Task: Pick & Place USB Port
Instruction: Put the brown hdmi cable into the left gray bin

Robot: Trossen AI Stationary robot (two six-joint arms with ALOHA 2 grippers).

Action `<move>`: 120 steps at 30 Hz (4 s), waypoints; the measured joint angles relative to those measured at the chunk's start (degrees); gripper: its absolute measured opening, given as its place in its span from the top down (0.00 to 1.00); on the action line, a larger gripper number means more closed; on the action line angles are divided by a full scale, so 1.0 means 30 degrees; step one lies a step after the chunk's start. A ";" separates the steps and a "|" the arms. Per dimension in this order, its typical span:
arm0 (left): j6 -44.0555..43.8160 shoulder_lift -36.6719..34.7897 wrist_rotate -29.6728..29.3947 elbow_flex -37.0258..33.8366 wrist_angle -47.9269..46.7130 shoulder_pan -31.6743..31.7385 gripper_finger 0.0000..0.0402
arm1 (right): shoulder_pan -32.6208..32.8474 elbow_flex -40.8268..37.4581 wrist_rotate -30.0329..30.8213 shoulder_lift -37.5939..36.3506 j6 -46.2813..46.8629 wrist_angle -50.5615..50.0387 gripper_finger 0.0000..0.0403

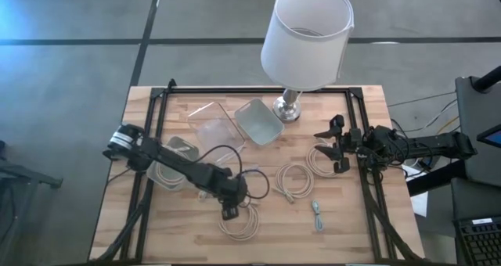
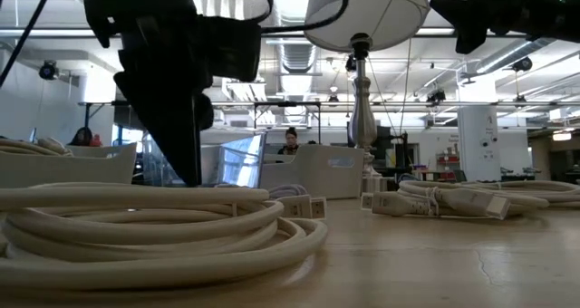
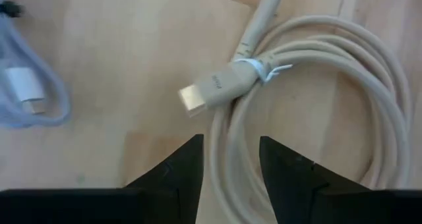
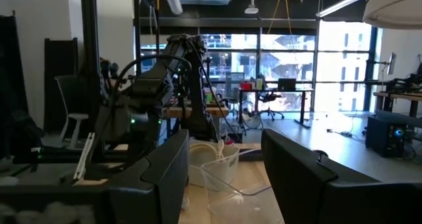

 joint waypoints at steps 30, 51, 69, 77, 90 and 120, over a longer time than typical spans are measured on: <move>0.2369 0.1591 0.1373 -0.0007 0.1736 0.1548 0.95 | 0.0000 0.0000 0.0022 0.0000 -0.0124 -0.0445 0.54; -0.1074 -0.6345 -0.4005 0.0029 -0.7950 0.0958 0.95 | -0.0004 0.0000 0.0066 0.0000 -0.0138 -0.0460 0.54; -0.8969 -1.0553 -0.8601 -0.0023 -2.0402 -0.0383 0.95 | -0.0007 0.0000 0.0109 0.0000 -0.0044 -0.0539 0.54; -0.9135 -1.0410 -0.9088 -0.0328 -2.0145 -0.0372 0.95 | -0.0003 0.0000 0.0117 0.0015 0.0015 -0.0722 0.54; -1.0049 -1.0361 -0.9711 -0.2090 -2.0226 -0.0213 0.95 | 0.0000 0.0000 0.0117 0.0015 0.0015 -0.0737 0.54; -0.6935 -1.0366 -0.7826 -0.6241 -2.0146 0.0585 0.95 | 0.0000 0.0000 0.0123 0.0015 0.0954 -0.0875 0.54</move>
